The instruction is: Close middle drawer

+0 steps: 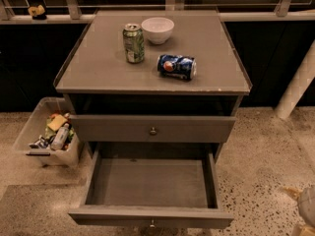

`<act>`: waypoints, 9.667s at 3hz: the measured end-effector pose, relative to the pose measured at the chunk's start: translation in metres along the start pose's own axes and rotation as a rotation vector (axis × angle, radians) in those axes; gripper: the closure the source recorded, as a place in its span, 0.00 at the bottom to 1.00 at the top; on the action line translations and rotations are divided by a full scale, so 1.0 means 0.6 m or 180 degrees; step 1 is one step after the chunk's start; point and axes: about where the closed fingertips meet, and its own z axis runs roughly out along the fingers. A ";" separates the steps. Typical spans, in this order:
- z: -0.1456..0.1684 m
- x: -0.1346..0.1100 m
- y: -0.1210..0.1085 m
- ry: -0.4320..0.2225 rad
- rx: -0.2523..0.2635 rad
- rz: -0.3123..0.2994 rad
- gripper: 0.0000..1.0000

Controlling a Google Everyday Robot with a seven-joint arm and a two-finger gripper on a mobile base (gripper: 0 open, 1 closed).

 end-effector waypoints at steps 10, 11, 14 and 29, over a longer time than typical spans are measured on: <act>0.449 -0.104 0.204 -0.0588 -0.1263 -0.1201 0.00; 0.479 -0.111 0.116 -0.0614 -0.1286 -0.0932 0.00; 0.474 -0.111 0.071 -0.0683 -0.0955 -0.0329 0.00; 0.538 -0.168 0.016 -0.0597 -0.0948 -0.0692 0.00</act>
Offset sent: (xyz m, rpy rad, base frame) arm -0.0725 0.0256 -0.2638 0.2325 0.1332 0.1217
